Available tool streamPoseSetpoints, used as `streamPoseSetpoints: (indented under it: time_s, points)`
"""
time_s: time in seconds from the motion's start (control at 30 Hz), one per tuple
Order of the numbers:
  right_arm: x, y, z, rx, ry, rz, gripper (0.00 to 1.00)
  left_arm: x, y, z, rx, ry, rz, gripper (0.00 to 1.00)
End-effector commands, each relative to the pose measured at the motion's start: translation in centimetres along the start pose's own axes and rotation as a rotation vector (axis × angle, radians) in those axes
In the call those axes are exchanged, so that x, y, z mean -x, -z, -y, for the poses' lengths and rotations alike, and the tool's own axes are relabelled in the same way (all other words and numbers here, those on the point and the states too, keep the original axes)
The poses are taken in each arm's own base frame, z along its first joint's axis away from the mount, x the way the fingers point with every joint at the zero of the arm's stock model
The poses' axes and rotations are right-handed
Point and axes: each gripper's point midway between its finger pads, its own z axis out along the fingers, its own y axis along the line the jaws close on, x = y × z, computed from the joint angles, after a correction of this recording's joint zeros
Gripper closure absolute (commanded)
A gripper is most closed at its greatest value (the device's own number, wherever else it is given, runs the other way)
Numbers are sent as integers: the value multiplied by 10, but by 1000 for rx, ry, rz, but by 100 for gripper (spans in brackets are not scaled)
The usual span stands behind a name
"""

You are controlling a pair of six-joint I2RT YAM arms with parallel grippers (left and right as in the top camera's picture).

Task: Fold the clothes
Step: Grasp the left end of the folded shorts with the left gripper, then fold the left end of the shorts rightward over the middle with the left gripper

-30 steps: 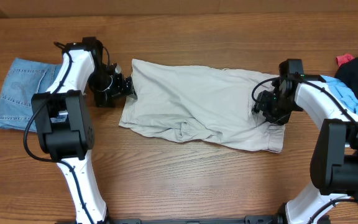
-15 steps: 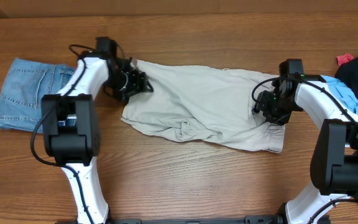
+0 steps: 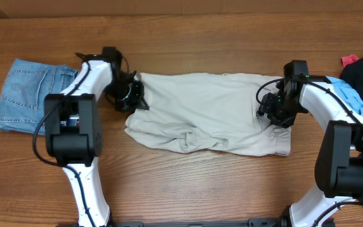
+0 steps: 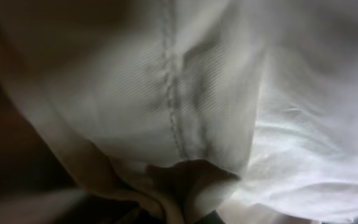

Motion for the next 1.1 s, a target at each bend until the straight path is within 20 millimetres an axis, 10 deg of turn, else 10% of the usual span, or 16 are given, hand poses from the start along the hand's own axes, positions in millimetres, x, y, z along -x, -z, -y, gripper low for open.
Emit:
streamPoseSetpoints:
  time_s: [0.0,0.17,0.4,0.7,1.0,1.07]
  points:
    - [-20,-10,26,-76,-38,-71,41,0,84,-27,128,-23,163,96]
    - [-18,11,-4,78,-1,-52,39,-17,205,-22,199,-29,371,96]
    - [-15,16,-12,112,5,-42,37,-37,270,18,307,-130,471,96]
    - [-15,16,-12,112,5,-43,37,-50,179,110,451,-325,341,87]
    - [-19,16,-10,106,24,-58,37,-41,66,129,554,-352,171,78]
    - [-19,16,-10,106,24,-59,37,-41,46,135,520,-359,136,51]
